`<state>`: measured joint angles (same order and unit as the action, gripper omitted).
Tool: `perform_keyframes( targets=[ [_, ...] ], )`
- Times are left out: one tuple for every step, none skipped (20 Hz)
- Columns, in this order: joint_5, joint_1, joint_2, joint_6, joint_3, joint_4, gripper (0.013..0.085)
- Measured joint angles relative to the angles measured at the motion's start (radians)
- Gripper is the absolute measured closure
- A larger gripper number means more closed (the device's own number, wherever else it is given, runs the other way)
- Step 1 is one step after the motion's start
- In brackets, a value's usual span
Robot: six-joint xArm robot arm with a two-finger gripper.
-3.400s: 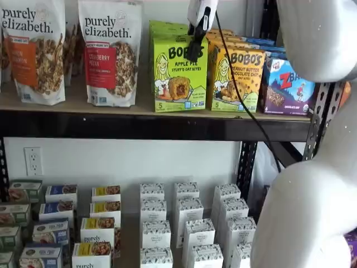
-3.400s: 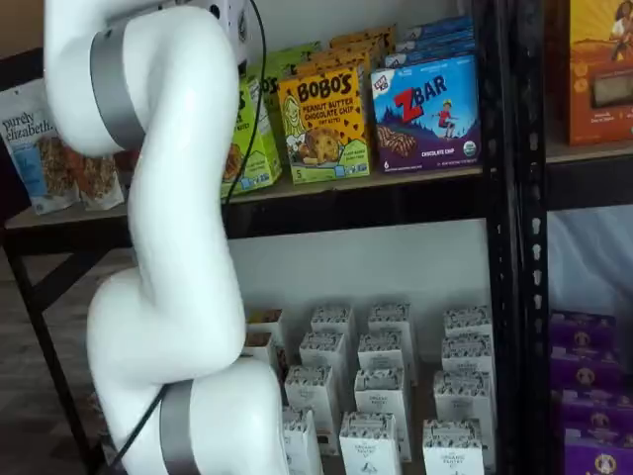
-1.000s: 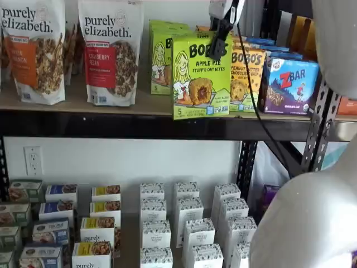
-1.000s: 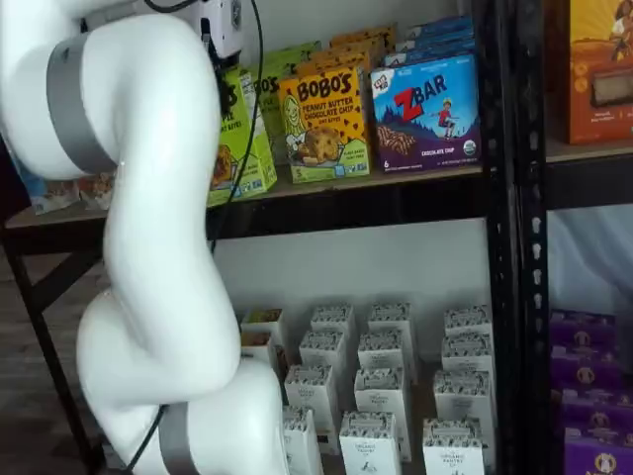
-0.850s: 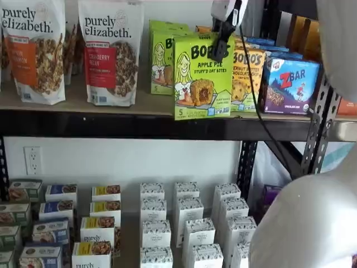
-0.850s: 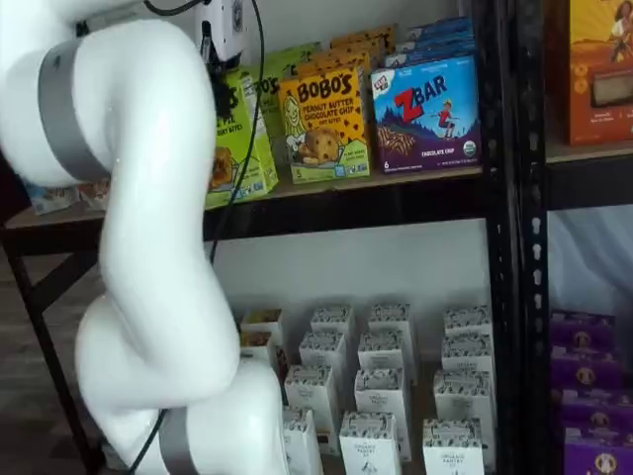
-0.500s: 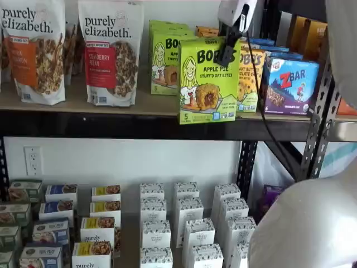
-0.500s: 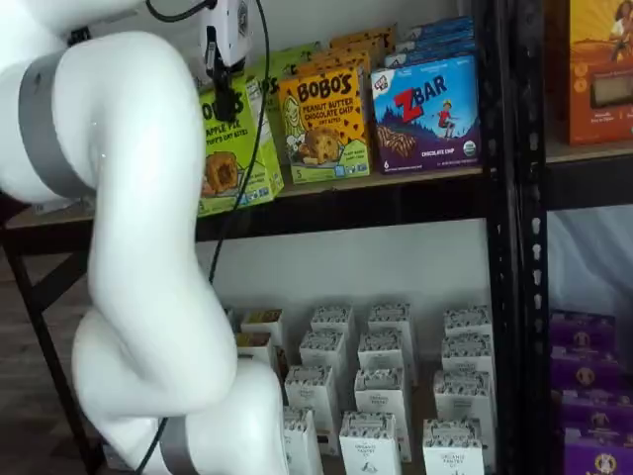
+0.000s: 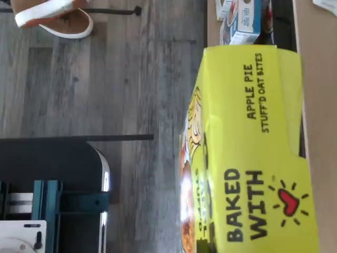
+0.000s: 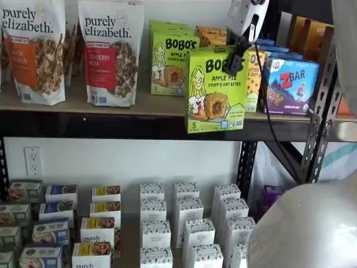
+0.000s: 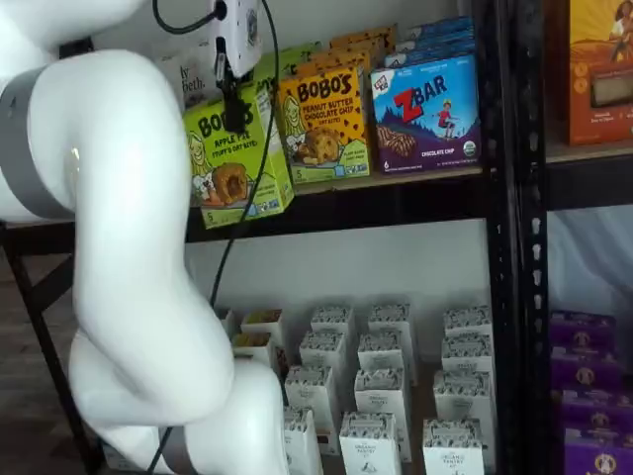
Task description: Pick the green box on the top shelf, the fourth from the left
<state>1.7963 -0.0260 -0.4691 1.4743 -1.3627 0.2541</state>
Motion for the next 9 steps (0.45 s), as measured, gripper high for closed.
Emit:
perform_keyframes(
  targets=[
    [0.001, 0.003, -0.004, 0.004, 0.006, -0.001, 0.0730],
    [0.002, 0.006, -0.008, 0.007, 0.011, -0.002, 0.0730],
    [0.002, 0.008, -0.011, 0.010, 0.016, -0.003, 0.0730],
    [0.002, 0.011, -0.015, 0.013, 0.022, -0.004, 0.0730],
    [0.003, 0.014, -0.018, 0.017, 0.027, -0.005, 0.0730],
    [0.003, 0.017, -0.021, 0.020, 0.032, -0.005, 0.0730],
    [0.003, 0.019, -0.024, 0.023, 0.037, -0.005, 0.0730],
    [0.001, 0.022, -0.028, 0.026, 0.043, -0.005, 0.0730],
    [-0.002, 0.024, -0.033, 0.028, 0.049, -0.005, 0.0730]
  ],
)
